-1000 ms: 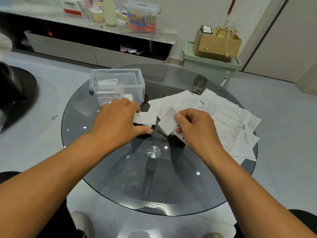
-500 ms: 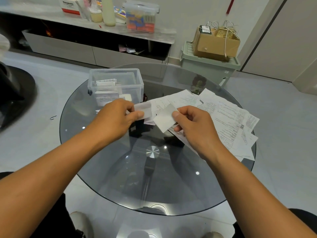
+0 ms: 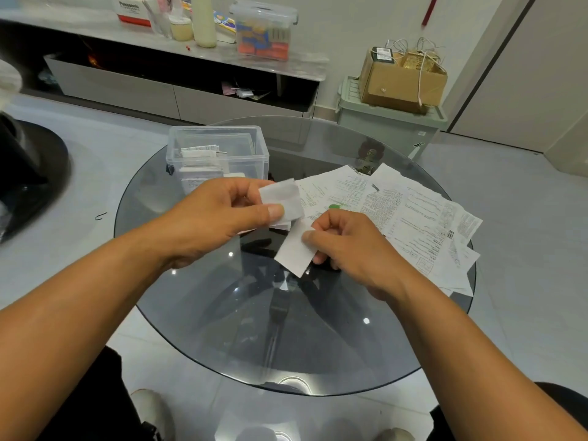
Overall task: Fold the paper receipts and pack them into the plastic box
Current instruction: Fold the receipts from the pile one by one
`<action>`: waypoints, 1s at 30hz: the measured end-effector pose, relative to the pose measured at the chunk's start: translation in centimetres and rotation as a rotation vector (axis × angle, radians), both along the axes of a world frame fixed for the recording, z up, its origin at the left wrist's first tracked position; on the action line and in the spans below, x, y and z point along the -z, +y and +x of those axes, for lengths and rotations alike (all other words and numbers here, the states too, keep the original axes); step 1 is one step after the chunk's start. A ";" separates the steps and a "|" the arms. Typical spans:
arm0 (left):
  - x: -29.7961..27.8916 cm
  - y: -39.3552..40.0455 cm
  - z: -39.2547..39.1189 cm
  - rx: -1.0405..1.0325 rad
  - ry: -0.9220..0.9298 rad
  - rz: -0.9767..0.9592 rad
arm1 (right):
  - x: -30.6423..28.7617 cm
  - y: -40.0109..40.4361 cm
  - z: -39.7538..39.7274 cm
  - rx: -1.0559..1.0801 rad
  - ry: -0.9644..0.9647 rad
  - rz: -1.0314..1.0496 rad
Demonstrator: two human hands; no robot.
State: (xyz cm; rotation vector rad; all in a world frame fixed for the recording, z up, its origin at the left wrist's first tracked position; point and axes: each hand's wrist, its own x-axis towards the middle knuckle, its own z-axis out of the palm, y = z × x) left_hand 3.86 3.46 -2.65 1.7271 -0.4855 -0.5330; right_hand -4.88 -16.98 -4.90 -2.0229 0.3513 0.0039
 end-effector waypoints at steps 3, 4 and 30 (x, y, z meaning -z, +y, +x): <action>0.3 0.1 0.0 0.093 -0.057 0.073 | -0.1 0.2 -0.1 0.025 -0.017 0.159; 0.4 0.1 -0.1 0.111 -0.065 0.099 | -0.3 0.3 -0.1 0.030 -0.025 0.201; 4.6 -2.8 0.8 0.085 -0.790 0.678 | 0.2 0.5 -0.7 0.020 -0.084 -0.406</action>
